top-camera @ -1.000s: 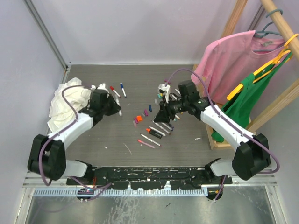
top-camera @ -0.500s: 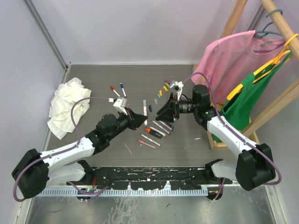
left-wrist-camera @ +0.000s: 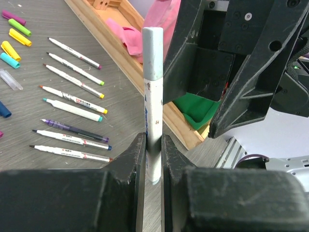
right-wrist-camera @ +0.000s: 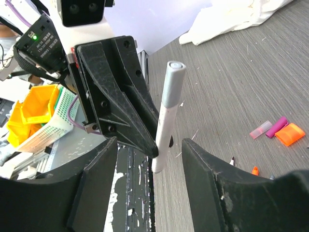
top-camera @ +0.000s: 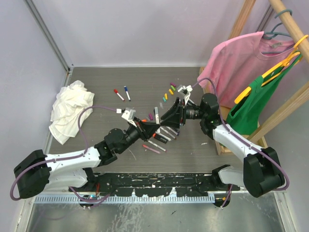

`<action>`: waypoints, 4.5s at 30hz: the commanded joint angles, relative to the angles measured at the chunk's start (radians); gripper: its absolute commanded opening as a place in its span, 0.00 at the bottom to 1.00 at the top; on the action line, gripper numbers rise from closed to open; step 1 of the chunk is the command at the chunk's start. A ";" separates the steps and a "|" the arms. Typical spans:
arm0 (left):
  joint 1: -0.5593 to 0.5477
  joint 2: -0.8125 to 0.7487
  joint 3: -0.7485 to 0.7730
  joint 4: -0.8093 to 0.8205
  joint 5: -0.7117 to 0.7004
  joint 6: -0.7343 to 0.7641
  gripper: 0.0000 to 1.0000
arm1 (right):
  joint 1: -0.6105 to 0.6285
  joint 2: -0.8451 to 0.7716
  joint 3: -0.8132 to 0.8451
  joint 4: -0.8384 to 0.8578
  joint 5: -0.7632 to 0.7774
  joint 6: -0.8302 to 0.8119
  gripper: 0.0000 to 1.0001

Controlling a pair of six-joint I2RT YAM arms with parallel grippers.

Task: Open the pen caps
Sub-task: Pick up the pen from the center of the board, then open the pen cap from the pen.

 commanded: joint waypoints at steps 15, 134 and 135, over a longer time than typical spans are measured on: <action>-0.066 0.071 0.047 0.155 -0.064 0.008 0.00 | 0.010 0.006 -0.029 0.091 0.087 0.057 0.45; 0.552 -0.347 0.146 -0.116 -0.007 -0.089 0.00 | 0.298 0.261 0.315 -0.841 0.149 -0.654 0.01; 0.552 -0.369 0.117 -0.165 -0.012 -0.110 0.00 | 0.319 0.263 0.319 -0.854 0.192 -0.675 0.01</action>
